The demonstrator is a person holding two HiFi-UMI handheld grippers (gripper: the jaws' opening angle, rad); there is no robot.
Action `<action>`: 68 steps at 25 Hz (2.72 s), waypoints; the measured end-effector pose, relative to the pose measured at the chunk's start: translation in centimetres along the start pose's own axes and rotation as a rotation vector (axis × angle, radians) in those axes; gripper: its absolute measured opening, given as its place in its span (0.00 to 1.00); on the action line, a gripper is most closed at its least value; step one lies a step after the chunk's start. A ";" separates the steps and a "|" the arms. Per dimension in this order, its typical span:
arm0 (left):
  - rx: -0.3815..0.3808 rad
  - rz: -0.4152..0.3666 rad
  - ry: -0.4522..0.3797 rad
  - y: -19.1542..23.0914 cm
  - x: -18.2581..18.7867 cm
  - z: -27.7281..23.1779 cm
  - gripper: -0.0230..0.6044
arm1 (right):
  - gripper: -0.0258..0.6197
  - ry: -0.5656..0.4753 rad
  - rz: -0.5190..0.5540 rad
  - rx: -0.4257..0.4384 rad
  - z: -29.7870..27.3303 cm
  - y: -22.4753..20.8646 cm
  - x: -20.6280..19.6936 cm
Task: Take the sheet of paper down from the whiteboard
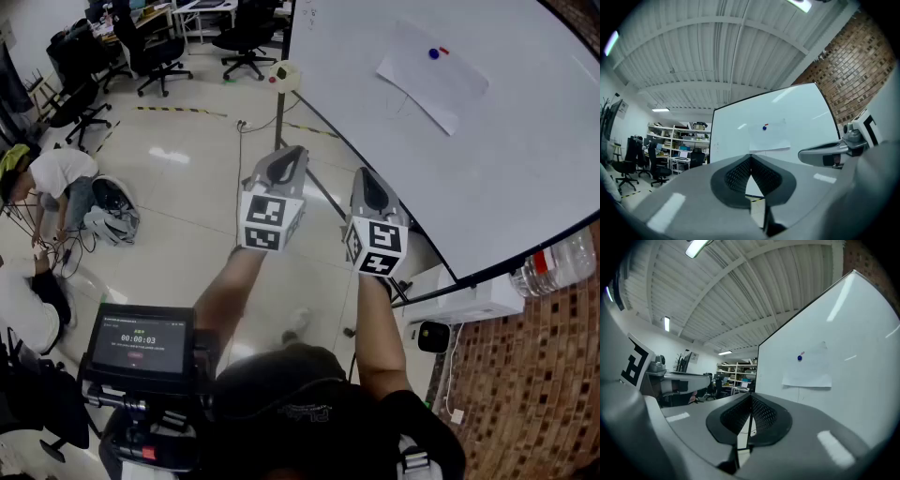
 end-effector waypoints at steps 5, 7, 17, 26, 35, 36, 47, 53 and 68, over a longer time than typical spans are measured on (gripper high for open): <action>-0.016 -0.007 0.003 -0.6 -0.7 -4.8 0.04 | 0.06 0.006 0.002 -0.027 -2.9 -3.6 -0.7; -0.023 -0.025 0.012 -0.8 -1.2 -8.1 0.04 | 0.06 0.009 -0.009 -0.035 -5.2 -5.9 -1.2; -0.085 -0.060 0.026 -2.9 -1.6 -16.0 0.04 | 0.06 -0.044 -0.076 -0.081 -9.4 -11.8 -2.0; -0.197 -0.096 -0.040 -5.5 1.0 -22.3 0.04 | 0.06 -0.054 -0.066 -0.173 -10.4 -16.0 -1.6; -0.351 -0.050 -0.159 -7.6 3.9 -30.5 0.04 | 0.06 -0.069 -0.016 -0.310 -12.6 -20.4 -0.8; -0.385 -0.036 -0.178 -8.3 4.5 -31.4 0.04 | 0.06 -0.076 -0.015 -0.341 -12.5 -21.1 -0.6; -0.604 -0.030 -0.237 -11.7 7.0 -37.8 0.16 | 0.16 -0.126 -0.126 -0.562 -11.1 -24.8 -2.4; -0.625 -0.078 -0.257 -13.4 8.7 -38.2 0.24 | 0.19 -0.146 -0.139 -0.629 -8.8 -25.3 -2.6; -0.546 -0.029 -0.210 -13.8 9.4 -39.9 0.27 | 0.25 -0.154 -0.237 -0.555 -8.4 -28.1 -3.3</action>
Point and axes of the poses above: the fingertips, and each gripper's own axes: z backward along the fingers, y to its left, x out of its top, the point moved 1 cm from there along z, backward along the fingers, and after that the axes turned 3 degrees about -y, right-handed, at the moved point
